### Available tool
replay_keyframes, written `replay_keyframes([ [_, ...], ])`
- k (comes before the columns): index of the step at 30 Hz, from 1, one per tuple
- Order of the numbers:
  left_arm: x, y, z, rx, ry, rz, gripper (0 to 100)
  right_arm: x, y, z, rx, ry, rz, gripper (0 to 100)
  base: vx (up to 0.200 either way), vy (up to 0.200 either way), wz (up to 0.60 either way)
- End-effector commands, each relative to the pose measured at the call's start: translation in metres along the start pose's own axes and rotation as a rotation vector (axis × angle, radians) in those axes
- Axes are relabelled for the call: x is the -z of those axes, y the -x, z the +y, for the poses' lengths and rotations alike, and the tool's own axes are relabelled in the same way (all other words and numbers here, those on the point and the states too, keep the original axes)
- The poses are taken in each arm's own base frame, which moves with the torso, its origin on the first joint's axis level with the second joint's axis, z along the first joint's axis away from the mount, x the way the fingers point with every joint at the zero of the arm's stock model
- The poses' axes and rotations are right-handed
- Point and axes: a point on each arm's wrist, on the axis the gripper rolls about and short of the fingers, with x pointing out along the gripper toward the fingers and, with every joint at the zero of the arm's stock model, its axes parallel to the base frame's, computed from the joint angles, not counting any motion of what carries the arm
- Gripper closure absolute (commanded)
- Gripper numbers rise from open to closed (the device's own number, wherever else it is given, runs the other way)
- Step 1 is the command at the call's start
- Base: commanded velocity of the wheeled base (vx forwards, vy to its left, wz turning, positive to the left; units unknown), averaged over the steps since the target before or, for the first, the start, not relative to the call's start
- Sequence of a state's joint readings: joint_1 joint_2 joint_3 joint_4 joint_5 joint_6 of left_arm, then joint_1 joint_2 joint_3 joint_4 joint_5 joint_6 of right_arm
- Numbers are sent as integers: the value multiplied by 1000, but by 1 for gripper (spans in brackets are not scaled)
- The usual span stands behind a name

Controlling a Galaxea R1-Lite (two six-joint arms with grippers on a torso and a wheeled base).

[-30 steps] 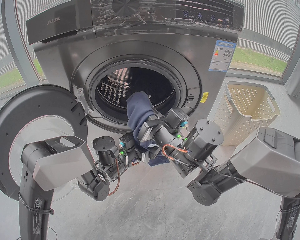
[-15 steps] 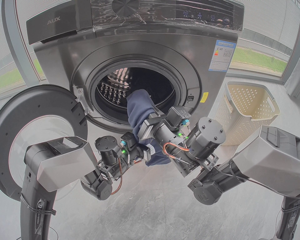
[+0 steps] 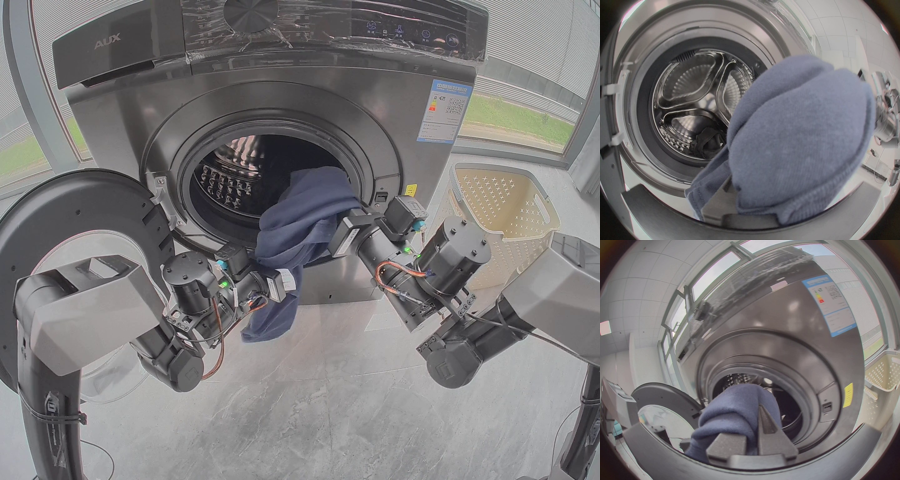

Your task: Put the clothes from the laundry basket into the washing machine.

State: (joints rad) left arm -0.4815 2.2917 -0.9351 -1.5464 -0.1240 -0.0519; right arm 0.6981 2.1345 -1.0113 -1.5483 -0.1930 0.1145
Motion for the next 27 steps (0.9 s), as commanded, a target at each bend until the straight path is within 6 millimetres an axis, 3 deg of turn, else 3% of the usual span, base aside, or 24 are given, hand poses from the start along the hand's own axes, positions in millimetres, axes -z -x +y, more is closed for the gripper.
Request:
replay_keyframes([
  [1,-35,15,-2,-5,-2,-48,100,0,0,-25,58,17,8,100,0,0,0],
  [6,-60,38,-7,2,-1,-60,100,26,3,-31,68,27,74,100,0,0,0],
  [12,-76,60,-11,6,13,-63,100,32,4,-22,42,27,89,100,0,0,0],
  [24,-83,62,-12,7,45,-81,100,35,11,-3,-11,10,111,100,0,0,0],
  [25,-85,62,-12,7,45,-85,100,32,11,-3,-11,7,107,0,0,0,0],
  [27,-85,63,-12,6,44,-85,100,32,13,-2,-13,8,113,0,0,0,0],
])
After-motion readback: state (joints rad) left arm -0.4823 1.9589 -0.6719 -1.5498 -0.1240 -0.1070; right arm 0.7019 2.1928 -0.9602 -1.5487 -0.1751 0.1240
